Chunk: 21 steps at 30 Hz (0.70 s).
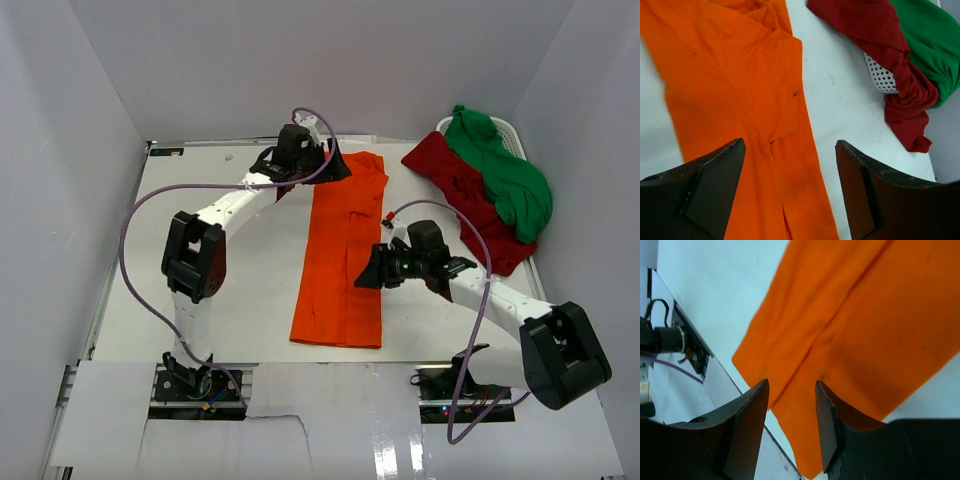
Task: Fold and stack the t-shirts
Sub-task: Rotate the tshirt 90 degrees
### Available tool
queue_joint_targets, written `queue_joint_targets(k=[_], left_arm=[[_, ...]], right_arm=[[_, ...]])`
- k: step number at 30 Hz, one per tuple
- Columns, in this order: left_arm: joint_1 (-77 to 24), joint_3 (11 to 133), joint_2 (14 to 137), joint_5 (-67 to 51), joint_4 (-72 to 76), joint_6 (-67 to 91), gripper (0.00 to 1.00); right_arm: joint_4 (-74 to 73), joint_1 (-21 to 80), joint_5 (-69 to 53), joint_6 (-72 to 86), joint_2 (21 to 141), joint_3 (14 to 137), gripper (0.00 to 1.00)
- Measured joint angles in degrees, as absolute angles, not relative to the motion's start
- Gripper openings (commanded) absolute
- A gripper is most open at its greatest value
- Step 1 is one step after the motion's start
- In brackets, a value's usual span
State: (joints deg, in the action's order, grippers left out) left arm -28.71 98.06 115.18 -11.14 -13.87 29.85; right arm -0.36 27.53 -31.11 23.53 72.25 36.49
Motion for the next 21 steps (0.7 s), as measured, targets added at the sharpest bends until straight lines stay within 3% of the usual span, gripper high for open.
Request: queue_joint_targets(k=[10, 21], left_arm=[[-28.73, 102.21, 126.34, -21.17, -6.59, 26.74, 0.83], [-28.71, 103.59, 136.86, -22.79, -2.5, 26.79, 0.82]], right_arm=[[1.1, 29.52, -28.53, 27.59, 67.09, 24.73, 0.49], [2.24, 31.79, -27.31, 30.28, 62.98, 19.31, 0.43]])
